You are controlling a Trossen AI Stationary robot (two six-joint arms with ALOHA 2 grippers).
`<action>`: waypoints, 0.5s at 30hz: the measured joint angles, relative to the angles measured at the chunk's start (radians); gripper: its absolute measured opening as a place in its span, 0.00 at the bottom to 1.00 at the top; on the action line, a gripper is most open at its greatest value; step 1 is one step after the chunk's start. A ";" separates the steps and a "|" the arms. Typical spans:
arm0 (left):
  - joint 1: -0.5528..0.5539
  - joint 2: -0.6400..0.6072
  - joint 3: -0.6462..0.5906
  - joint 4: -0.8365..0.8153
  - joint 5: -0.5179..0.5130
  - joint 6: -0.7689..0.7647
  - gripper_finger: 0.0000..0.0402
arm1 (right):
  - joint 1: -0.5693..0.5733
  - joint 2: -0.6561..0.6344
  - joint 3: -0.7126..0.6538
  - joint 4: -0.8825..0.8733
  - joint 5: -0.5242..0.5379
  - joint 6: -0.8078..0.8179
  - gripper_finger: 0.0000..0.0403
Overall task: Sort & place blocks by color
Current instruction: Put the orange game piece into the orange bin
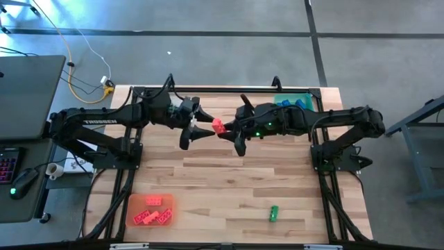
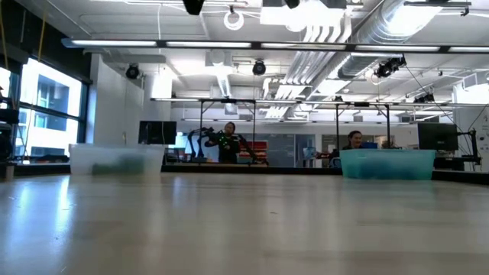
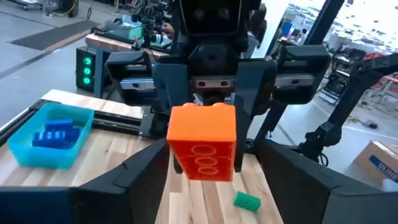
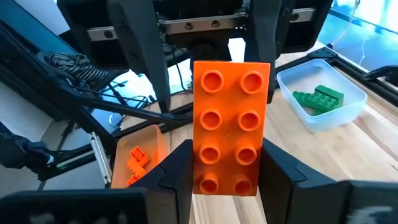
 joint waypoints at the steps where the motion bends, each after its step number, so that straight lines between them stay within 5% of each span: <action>1: 0.000 0.000 0.000 0.001 -0.001 0.000 0.60 | 0.000 0.000 0.000 0.001 -0.003 0.000 0.28; 15: 0.000 0.011 0.000 0.144 -0.018 -0.038 0.60 | 0.000 0.014 0.000 0.110 -0.025 0.000 0.28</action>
